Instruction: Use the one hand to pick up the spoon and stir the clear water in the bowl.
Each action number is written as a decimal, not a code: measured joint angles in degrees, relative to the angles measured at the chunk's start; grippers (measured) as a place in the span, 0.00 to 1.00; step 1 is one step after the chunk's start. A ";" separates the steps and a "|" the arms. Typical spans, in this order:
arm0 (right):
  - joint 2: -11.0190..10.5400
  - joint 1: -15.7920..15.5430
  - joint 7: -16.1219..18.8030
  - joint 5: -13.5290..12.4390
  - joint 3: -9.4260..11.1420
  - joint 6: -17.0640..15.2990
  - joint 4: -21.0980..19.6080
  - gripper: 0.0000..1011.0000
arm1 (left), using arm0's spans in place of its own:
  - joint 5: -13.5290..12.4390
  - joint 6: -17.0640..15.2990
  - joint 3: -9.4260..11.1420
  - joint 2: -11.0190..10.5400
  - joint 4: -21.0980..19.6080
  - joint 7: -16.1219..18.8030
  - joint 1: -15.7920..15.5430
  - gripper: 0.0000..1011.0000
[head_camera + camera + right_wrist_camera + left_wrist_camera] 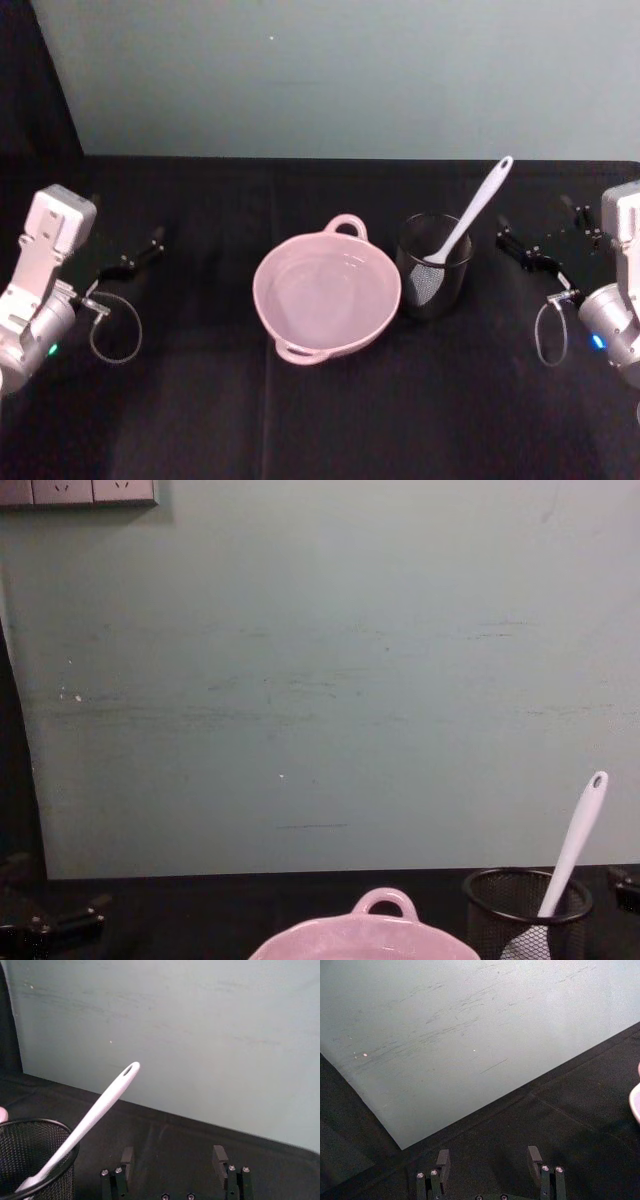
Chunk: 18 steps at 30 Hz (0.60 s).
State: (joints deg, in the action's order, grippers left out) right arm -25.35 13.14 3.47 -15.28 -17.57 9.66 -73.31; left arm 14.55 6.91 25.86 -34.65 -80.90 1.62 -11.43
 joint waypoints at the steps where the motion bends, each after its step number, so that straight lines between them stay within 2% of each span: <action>1: 0.21 0.22 -0.01 0.65 -0.16 1.14 0.85 0.99 | 0.00 0.00 0.00 0.00 0.00 0.00 0.00 1.00; 3: 0.81 0.74 -0.08 1.86 -0.42 3.15 2.78 0.99 | 0.00 0.00 0.00 0.00 0.00 0.00 0.00 1.00; 7: 1.75 1.30 -0.04 2.79 -0.47 4.23 4.95 0.99 | 0.00 0.00 0.00 0.00 0.00 0.00 0.00 1.00; 12: 2.21 1.30 -0.14 3.69 -0.16 4.79 5.31 0.99 | 0.00 0.00 0.00 0.00 0.00 0.00 0.00 1.00; 18: 2.20 1.25 -0.12 3.57 -0.15 4.79 5.31 0.99 | 0.00 0.00 0.00 0.00 0.00 0.00 0.00 1.00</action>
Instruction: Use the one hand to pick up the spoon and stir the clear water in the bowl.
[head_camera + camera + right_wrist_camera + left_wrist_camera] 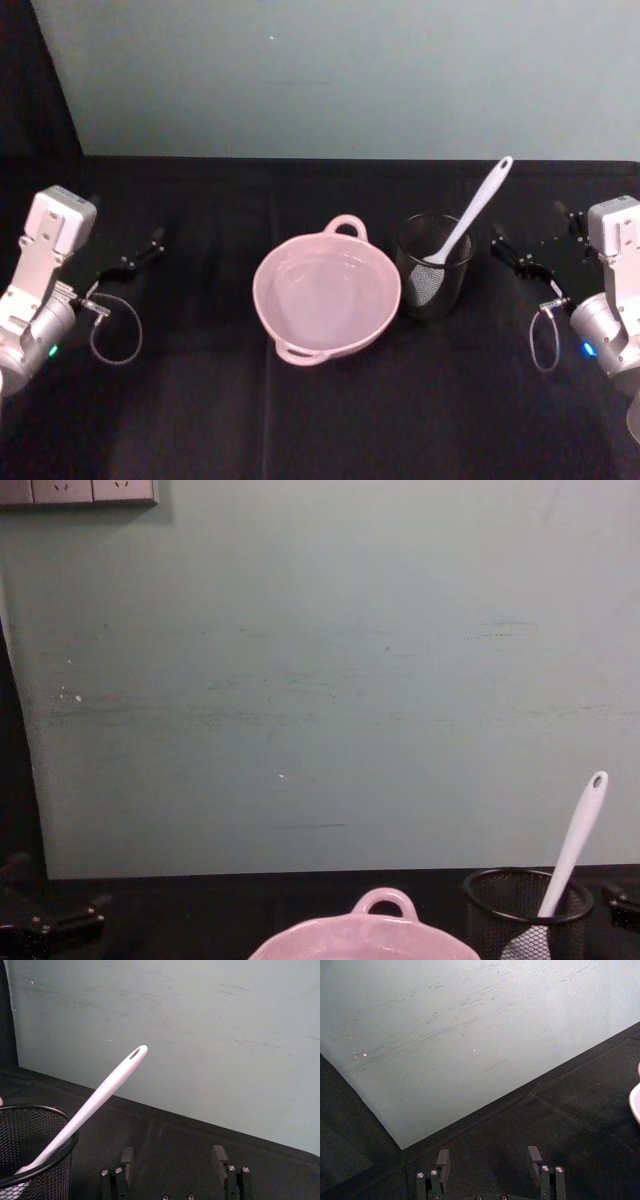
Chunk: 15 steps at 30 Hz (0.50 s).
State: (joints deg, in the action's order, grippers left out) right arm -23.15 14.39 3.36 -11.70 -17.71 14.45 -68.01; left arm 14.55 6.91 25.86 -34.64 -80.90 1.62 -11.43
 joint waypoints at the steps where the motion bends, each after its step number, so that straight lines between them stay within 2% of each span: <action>1: 0.00 0.00 0.01 -0.04 0.01 -0.01 -0.01 0.99 | 0.00 0.00 0.00 0.00 0.00 0.00 0.00 1.00; 15: -0.05 -0.07 0.06 -0.32 0.03 -0.09 -0.07 0.99 | 0.00 0.00 0.00 0.00 0.00 0.00 0.00 1.00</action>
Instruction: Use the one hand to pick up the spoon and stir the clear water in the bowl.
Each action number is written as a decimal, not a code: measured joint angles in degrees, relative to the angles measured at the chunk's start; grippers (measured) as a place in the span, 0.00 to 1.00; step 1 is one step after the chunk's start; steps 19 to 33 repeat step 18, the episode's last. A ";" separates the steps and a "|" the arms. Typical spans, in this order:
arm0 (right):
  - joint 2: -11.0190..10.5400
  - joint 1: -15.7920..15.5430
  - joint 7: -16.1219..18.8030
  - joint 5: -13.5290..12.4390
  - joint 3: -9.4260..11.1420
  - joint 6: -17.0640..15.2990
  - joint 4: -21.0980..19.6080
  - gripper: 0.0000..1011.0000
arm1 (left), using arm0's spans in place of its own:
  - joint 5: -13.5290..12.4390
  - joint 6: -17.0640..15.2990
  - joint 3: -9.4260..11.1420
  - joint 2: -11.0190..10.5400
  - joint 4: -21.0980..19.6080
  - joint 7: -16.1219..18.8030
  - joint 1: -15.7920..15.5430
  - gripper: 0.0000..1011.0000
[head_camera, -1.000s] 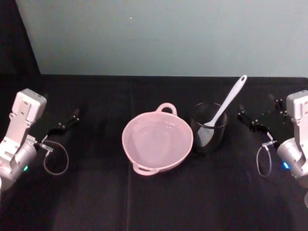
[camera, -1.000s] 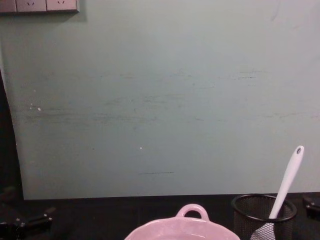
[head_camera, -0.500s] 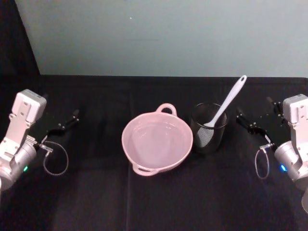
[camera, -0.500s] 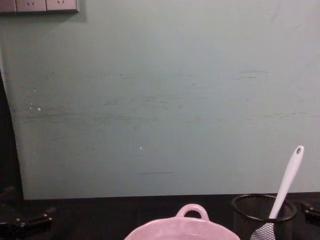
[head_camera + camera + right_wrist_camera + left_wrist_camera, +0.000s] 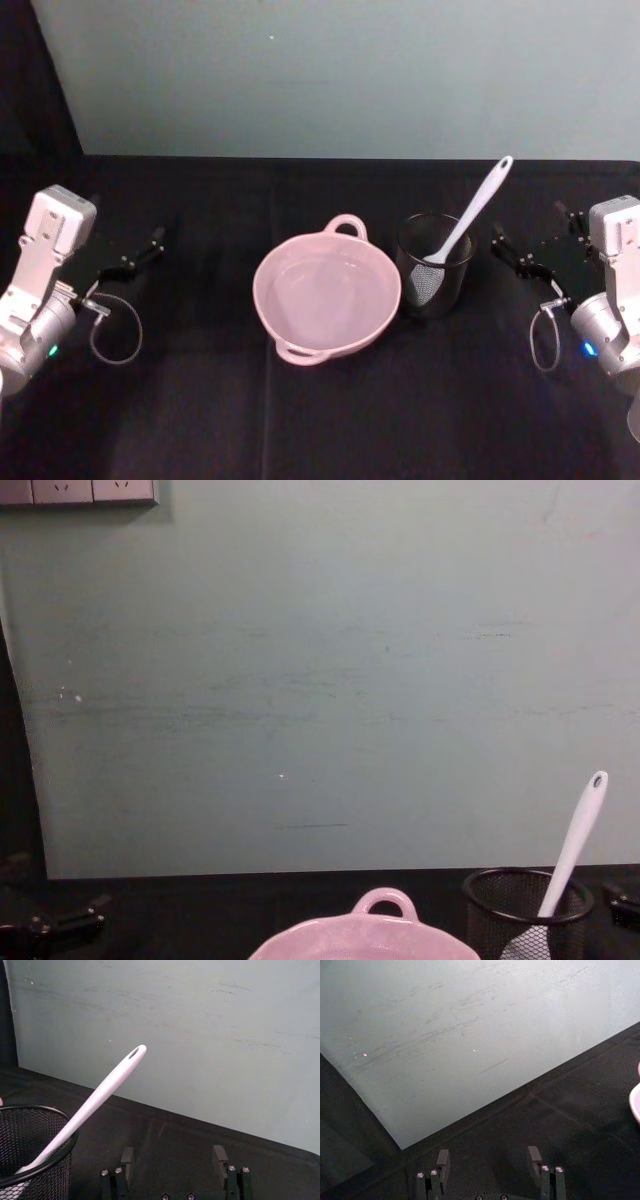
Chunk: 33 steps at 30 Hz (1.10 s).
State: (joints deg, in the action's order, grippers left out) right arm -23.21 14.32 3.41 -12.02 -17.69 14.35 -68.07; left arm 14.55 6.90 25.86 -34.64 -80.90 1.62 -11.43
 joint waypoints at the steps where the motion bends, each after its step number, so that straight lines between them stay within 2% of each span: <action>1: 0.00 0.00 0.00 -0.01 0.00 -0.01 0.00 0.99 | 0.00 0.00 0.00 0.00 0.00 0.00 0.00 1.00; 33: 0.00 -0.01 0.10 -0.13 0.00 -0.07 0.00 0.99 | 0.00 0.00 0.00 0.00 0.00 0.00 0.00 1.00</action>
